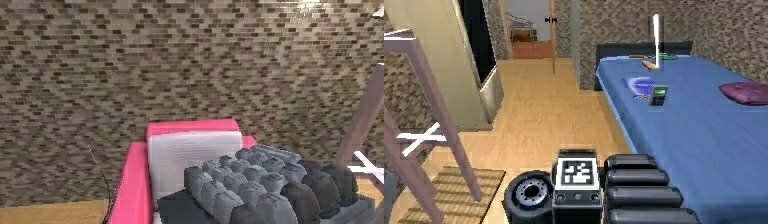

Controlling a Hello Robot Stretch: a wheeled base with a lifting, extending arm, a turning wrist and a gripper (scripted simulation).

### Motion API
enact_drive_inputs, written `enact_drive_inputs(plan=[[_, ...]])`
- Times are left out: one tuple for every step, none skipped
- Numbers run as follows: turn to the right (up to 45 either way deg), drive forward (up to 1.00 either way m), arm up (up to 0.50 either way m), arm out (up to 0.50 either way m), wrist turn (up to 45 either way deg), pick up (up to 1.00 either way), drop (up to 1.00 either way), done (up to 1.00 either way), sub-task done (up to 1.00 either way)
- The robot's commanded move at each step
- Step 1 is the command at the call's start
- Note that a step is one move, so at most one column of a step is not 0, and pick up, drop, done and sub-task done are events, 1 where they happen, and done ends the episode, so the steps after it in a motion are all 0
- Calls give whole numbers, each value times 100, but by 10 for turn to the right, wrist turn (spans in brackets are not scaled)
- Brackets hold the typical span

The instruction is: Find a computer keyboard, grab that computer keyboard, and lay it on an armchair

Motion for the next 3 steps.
enact_drive_inputs(plan=[[330, 0, 0, 0, 0, 0, 0, 0, 0], [-450, 0, 0, 0, 0, 0, 0, 0, 0], [-450, 0, 0, 0, 0, 0, 0, 0, 0]])
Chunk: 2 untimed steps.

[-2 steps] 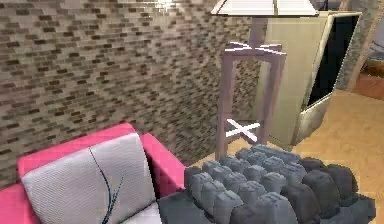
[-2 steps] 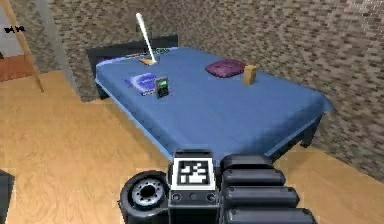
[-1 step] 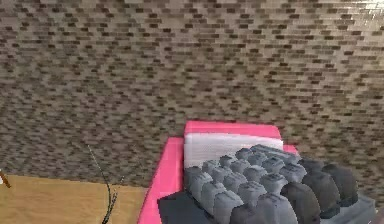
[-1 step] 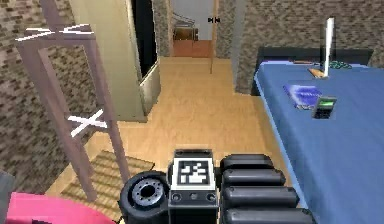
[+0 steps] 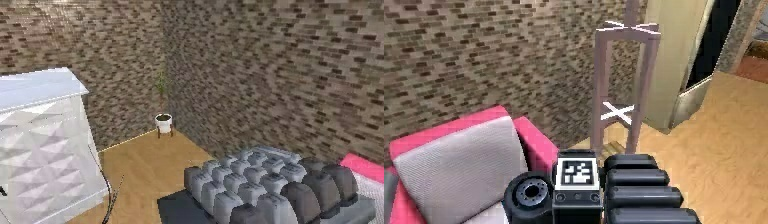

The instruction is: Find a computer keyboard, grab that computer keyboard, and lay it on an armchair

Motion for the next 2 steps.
enact_drive_inputs(plan=[[-450, 0, 0, 0, 0, 0, 0, 0, 0], [-30, 0, 0, 0, 0, 0, 0, 0, 0]])
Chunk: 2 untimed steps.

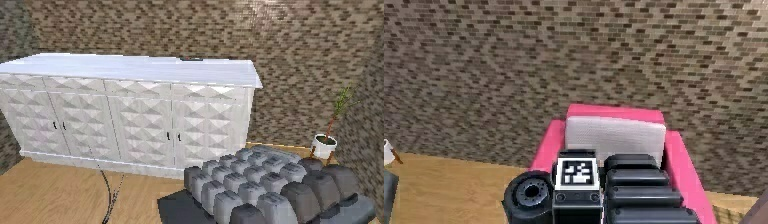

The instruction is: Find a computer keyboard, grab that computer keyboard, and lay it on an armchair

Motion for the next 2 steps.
enact_drive_inputs(plan=[[0, 0, 0, 28, 0, 0, 0, 0, 0], [0, 0, 0, 0, 450, 0, 0, 0, 0]])
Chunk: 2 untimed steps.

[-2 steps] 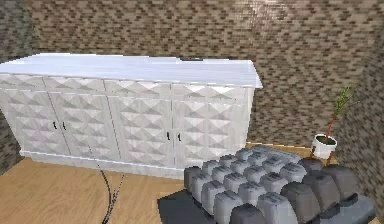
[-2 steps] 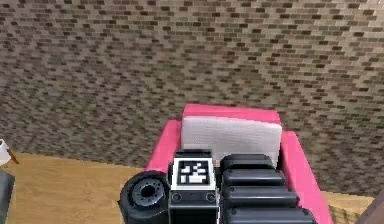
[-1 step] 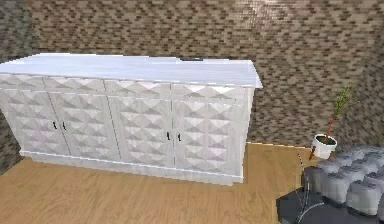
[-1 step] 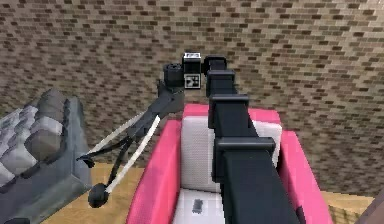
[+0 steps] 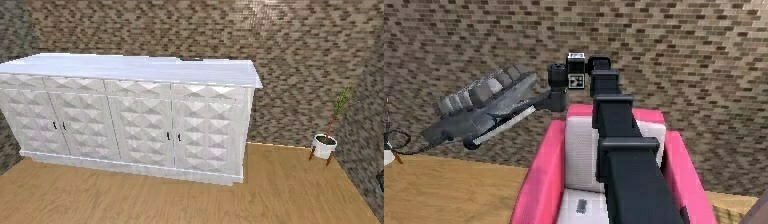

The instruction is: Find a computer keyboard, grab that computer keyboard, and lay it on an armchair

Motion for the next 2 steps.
enact_drive_inputs(plan=[[0, 0, 0, 0, 450, 0, 0, 0, 0], [0, 0, 0, 0, 450, 0, 0, 0, 0]])
